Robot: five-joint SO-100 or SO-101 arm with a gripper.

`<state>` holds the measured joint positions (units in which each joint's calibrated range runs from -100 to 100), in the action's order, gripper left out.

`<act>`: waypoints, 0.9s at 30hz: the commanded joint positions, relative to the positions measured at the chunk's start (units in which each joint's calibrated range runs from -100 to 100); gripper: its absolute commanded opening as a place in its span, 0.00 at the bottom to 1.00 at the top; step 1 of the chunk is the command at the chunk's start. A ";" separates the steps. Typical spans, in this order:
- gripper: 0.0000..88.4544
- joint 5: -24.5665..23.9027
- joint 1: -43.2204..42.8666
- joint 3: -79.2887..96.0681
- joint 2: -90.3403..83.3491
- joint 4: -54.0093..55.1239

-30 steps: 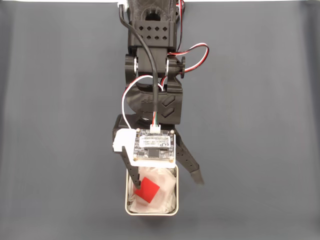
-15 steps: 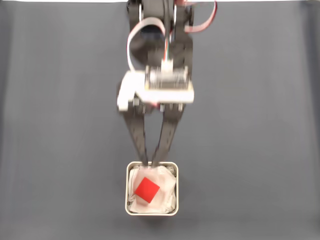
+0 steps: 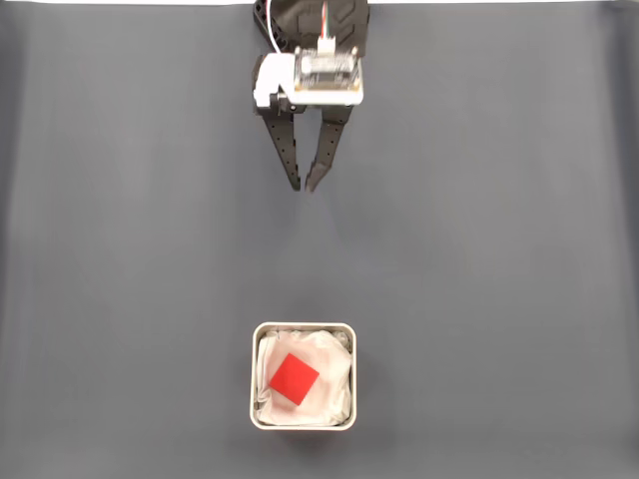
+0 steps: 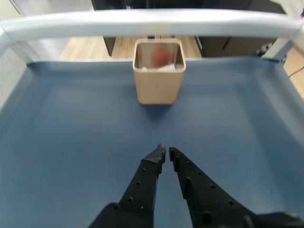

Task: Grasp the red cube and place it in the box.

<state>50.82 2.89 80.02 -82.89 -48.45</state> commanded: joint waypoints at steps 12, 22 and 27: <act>0.00 -1.56 0.59 19.80 -16.93 -21.63; 0.00 -1.81 0.30 19.80 -17.02 -26.31; 0.00 -1.76 0.09 19.80 -17.02 -27.45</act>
<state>49.40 3.34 99.37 -100.00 -74.54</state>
